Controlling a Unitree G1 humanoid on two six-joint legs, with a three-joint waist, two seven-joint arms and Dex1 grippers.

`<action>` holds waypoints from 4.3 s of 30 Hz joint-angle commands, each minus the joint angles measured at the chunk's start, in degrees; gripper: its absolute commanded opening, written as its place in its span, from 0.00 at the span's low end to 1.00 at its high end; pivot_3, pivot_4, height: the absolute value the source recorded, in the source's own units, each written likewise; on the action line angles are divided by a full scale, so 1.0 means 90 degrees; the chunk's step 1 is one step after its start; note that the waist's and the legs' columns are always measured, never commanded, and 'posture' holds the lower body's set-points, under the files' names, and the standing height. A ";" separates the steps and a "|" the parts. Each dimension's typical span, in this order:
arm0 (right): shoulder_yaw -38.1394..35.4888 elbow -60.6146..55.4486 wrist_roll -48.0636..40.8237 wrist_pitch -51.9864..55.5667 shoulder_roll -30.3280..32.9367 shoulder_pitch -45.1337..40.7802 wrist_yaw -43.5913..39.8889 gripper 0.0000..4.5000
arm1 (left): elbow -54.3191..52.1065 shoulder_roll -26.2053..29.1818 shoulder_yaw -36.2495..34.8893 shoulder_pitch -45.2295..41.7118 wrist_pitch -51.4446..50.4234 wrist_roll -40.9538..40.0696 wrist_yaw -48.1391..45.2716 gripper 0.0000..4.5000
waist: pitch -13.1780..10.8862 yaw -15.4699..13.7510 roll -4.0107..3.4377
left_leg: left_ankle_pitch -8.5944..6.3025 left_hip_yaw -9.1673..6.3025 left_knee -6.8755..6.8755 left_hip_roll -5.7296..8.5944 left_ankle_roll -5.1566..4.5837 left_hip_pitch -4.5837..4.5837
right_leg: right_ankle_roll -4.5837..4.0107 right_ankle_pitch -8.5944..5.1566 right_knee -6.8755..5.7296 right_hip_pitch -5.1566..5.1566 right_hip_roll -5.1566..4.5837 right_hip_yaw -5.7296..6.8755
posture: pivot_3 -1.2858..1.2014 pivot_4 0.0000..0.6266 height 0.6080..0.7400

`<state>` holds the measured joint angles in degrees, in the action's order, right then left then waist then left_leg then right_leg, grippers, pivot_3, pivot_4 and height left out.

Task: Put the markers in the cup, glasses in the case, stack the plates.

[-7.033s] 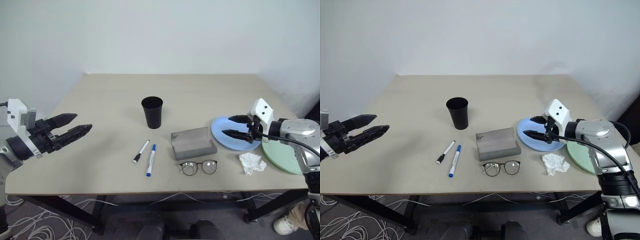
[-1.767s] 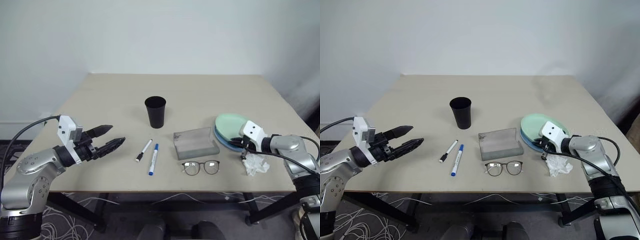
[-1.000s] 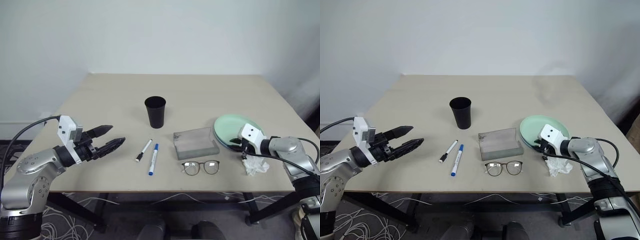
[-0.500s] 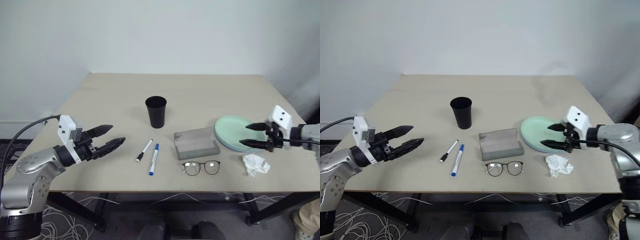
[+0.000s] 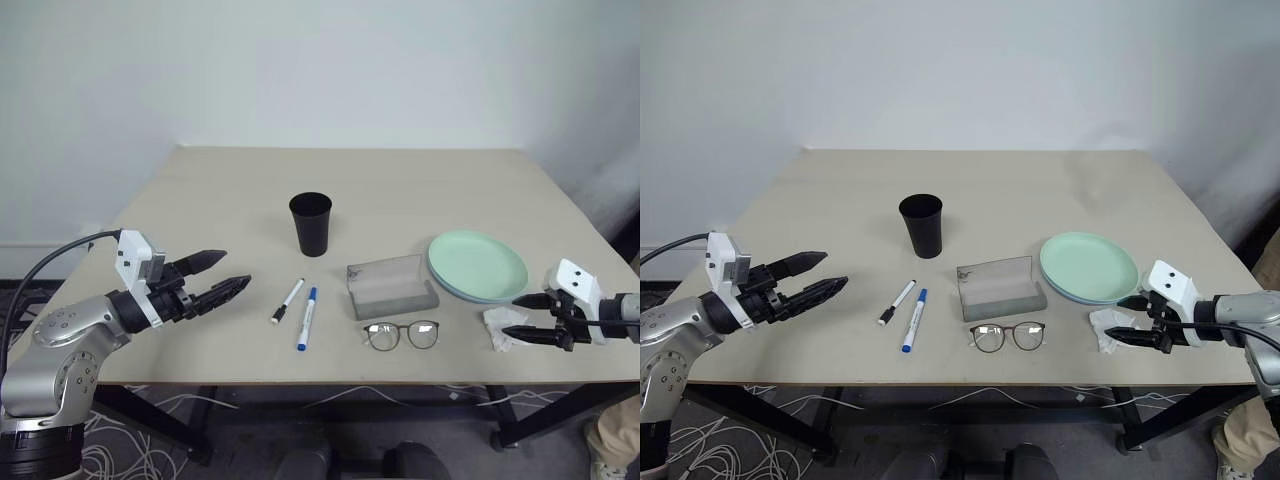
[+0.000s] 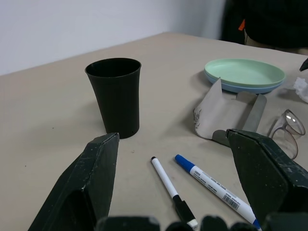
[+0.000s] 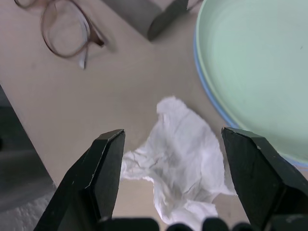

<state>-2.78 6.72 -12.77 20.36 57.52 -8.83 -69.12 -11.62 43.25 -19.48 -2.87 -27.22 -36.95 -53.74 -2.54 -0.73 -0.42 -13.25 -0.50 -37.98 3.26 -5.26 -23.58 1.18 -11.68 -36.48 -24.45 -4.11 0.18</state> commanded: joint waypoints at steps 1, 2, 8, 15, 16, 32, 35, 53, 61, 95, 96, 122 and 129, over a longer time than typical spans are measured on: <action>0.0000 0.0123 0.0141 -0.0180 -0.0061 -0.0097 0.0171 0.77 | -0.0078 0.0093 -0.0093 -0.0188 0.0011 -0.0053 -0.0019 0.84 | 0.0000 0.0000 0.0000 | 0.0000 0.0000 0.0000 0.0000 0.0000 0.0000 | 0.0000 0.0000 0.0000 0.0000 0.0000 0.0000 | 0.52 0.00 0.93; 0.0019 0.0163 0.0165 -0.0180 -0.0081 -0.0094 0.0206 0.77 | -0.0082 0.0092 -0.0096 -0.0190 0.0002 -0.0054 -0.0016 0.84 | 0.0000 -0.0001 0.0000 | 0.0000 0.0000 0.0000 0.0000 0.0000 0.0000 | 0.0000 0.0000 0.0000 0.0000 0.0000 0.0000 | 0.52 0.00 0.93; 0.0183 0.0597 0.0377 -0.0437 -0.0196 -0.0090 0.0317 0.77 | -0.0124 0.0085 -0.0112 -0.0176 -0.0034 -0.0060 0.0014 0.84 | 0.0000 -0.0002 0.0002 | 0.0000 0.0000 -0.0001 0.0001 0.0000 0.0000 | 0.0000 0.0000 0.0002 0.0000 0.0000 0.0001 | 0.52 0.00 0.93; 0.0337 0.0734 0.0481 -0.0558 -0.0201 -0.0043 0.0233 0.56 | -0.0143 0.0075 -0.0129 -0.0164 -0.0051 -0.0060 0.0023 0.84 | 0.0000 -0.0001 0.0001 | 0.0000 0.0000 -0.0001 0.0000 0.0000 0.0000 | -0.0001 0.0000 0.0000 0.0000 0.0001 0.0002 | 0.52 0.00 0.93; 0.0361 0.0704 0.0486 -0.0568 -0.0184 -0.0020 0.0207 0.48 | -0.0143 0.0074 -0.0128 -0.0165 -0.0052 -0.0059 0.0024 0.84 | 0.0000 -0.0002 0.0001 | 0.0000 0.0000 -0.0001 0.0000 0.0000 0.0001 | -0.0001 0.0000 0.0000 0.0000 0.0001 0.0002 | 0.52 0.00 0.93; 0.0041 0.0285 -0.0067 -0.0560 -0.0053 -0.0463 -0.0492 0.01 | -0.0127 0.0083 -0.0120 -0.0211 -0.0068 -0.0068 0.0019 0.84 | -0.0001 0.0004 -0.0001 | 0.0000 0.0000 -0.0001 0.0001 0.0000 0.0000 | 0.0000 0.0000 -0.0001 0.0000 0.0001 0.0002 | 0.52 0.00 0.93; -0.0288 0.0038 -0.0738 0.0049 -0.0258 -0.1212 -0.0480 0.01 | -0.0094 0.0097 -0.0119 -0.0237 -0.0057 -0.0052 0.0006 0.84 | -0.0006 0.0018 -0.0007 | 0.0000 0.0000 -0.0002 0.0000 0.0000 0.0002 | 0.0001 0.0001 -0.0006 -0.0001 0.0002 -0.0001 | 0.52 0.00 0.93; 0.0689 0.2368 0.0944 -0.0203 -0.2089 -0.3173 0.2366 0.35 | -0.0166 0.0070 -0.0098 -0.0305 -0.0081 -0.0052 0.0053 0.84 | -0.0002 0.0002 0.0006 | 0.0001 -0.0005 0.0013 0.0016 0.0002 -0.0012 | -0.0034 0.0019 0.0002 -0.0015 -0.0006 0.0029 | 0.52 0.00 0.93; 0.0449 0.2420 0.0769 -0.0459 -0.1672 -0.3214 0.1795 0.93 | -0.0167 0.0141 0.0037 -0.0492 -0.0095 -0.0019 -0.0020 0.84 | -0.0005 0.0001 0.0001 | 0.0002 -0.0005 0.0010 0.0009 0.0003 -0.0005 | -0.0035 0.0016 -0.0002 -0.0011 0.0002 0.0033 | 0.52 0.00 0.93; -0.0530 -0.0385 -0.0657 0.0468 -0.0626 -0.1210 0.0643 0.99 | 0.2735 -0.2808 0.5542 -0.4813 0.1170 0.3800 -0.1455 0.84 | -0.0007 -0.0112 0.0011 | 0.0009 -0.0009 -0.0052 0.0005 -0.0023 -0.0029 | 0.0007 -0.0004 -0.0011 0.0015 -0.0002 0.0029 | 0.52 0.00 0.93; -0.0531 -0.0411 -0.0667 0.0479 -0.0629 -0.1187 0.0672 0.99 | 0.2773 -0.2848 0.5561 -0.4853 0.1163 0.3867 -0.1441 0.84 | -0.0007 -0.0117 0.0011 | 0.0009 -0.0009 -0.0054 0.0005 -0.0023 -0.0029 | 0.0008 -0.0004 -0.0012 0.0015 -0.0001 0.0030 | 0.52 0.00 0.93; -0.0536 -0.0681 -0.0734 0.0628 -0.0712 -0.0951 0.0968 0.99 | 0.3152 -0.3749 0.6264 -0.5482 -0.0100 0.4594 -0.1584 0.84 | -0.0008 -0.0155 0.0013 | 0.0008 -0.0011 -0.0083 0.0002 -0.0044 -0.0040 | 0.0017 -0.0004 -0.0016 0.0021 0.0001 0.0047 | 0.52 0.00 0.93; -0.0510 -0.0715 -0.0753 0.0634 -0.0733 -0.0930 0.1010 0.99 | 0.3096 -0.3791 0.6365 -0.5342 -0.0356 0.4637 -0.1467 0.84 | -0.0008 -0.0154 0.0013 | 0.0008 -0.0011 -0.0083 0.0002 -0.0044 -0.0041 | 0.0017 -0.0004 -0.0016 0.0019 0.0002 0.0044 | 0.52 0.00 0.93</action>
<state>-5.55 2.57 -18.55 26.19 50.92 -17.07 -60.56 17.77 9.56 37.65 -50.92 -29.69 3.95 -67.61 -2.61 -2.12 -0.30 -13.18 -0.60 -38.74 3.27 -5.66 -23.95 1.33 -11.71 -36.63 -24.28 -4.10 0.57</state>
